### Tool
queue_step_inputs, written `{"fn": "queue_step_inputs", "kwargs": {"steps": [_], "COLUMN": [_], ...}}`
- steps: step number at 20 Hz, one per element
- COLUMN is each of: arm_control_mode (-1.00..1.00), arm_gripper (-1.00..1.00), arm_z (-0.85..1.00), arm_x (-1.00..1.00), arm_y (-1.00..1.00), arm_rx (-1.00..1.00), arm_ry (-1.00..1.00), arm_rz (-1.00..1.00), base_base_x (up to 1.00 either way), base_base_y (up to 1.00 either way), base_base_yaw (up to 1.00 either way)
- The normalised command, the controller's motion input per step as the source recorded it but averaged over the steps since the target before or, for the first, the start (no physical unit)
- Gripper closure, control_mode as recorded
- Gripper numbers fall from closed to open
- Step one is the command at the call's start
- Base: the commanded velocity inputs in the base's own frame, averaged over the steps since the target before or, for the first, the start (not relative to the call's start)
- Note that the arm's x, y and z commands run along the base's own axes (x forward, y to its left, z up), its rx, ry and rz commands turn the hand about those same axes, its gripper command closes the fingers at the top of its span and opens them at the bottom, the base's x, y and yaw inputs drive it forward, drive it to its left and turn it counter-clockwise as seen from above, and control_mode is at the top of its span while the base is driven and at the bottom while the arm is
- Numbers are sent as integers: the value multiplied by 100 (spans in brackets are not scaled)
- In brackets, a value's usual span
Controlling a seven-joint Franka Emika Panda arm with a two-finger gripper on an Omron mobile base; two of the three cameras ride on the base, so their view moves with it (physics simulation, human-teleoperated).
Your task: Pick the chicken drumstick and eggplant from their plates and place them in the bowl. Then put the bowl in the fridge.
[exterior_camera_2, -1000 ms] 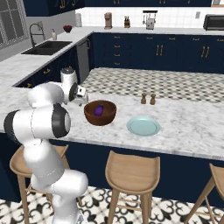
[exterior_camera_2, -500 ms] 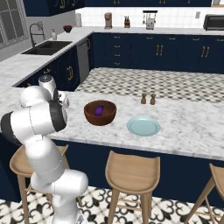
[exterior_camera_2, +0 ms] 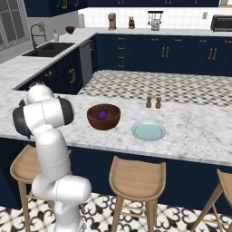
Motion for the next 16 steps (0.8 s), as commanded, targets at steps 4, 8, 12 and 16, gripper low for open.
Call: {"fn": "queue_step_inputs", "kwargs": {"steps": [4,8,12,16], "arm_control_mode": [-100,-100,-100,-100], "arm_gripper": [-100,-100,-100,-100], "arm_z": [-30,-39,-35,-24], "arm_x": [23,35,36,23], "arm_y": [0,0,13,26], "arm_rx": [0,0,0,-1], "arm_ry": [7,8,5,2], "arm_rz": [0,0,0,0], "base_base_x": [0,0,0,0], "base_base_y": [0,0,0,0], "base_base_yaw": [0,0,0,0]}}
